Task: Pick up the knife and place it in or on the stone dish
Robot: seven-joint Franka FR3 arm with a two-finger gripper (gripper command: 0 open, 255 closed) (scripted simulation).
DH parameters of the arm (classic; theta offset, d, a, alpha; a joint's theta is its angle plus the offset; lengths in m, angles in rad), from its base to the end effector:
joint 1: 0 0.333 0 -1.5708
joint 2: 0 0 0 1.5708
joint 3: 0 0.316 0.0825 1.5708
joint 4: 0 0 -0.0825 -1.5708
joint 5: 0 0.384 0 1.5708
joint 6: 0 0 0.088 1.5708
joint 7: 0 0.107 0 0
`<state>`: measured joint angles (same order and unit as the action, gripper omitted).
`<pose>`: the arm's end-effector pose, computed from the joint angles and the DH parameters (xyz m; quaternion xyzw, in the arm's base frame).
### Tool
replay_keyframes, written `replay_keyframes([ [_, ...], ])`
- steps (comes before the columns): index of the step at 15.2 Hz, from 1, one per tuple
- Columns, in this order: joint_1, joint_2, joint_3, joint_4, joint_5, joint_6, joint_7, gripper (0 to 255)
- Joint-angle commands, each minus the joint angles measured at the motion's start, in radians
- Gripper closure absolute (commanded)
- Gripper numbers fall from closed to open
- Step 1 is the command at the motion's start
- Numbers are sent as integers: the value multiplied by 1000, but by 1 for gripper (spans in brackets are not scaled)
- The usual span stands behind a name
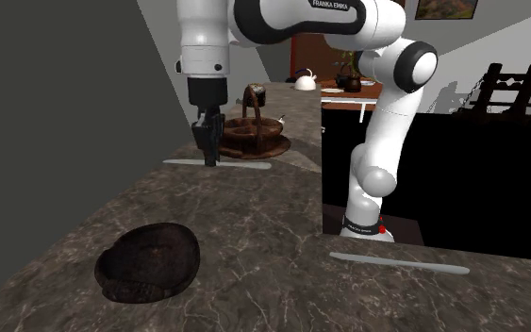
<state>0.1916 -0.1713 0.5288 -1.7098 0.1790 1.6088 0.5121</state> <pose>0.3568 0.3687 0.6400 -0.9936 -0.1004 0.0074 0.0515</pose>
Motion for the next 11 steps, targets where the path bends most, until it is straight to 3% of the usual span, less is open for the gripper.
replay_keyframes([
  [1,9,96,38,90,-47,1,54,255],
  [6,96,355,109,365,-205,-49,200,255],
  [9,202,535,119,593,-319,-121,273,255],
  [11,310,679,106,811,-403,-204,305,255],
])
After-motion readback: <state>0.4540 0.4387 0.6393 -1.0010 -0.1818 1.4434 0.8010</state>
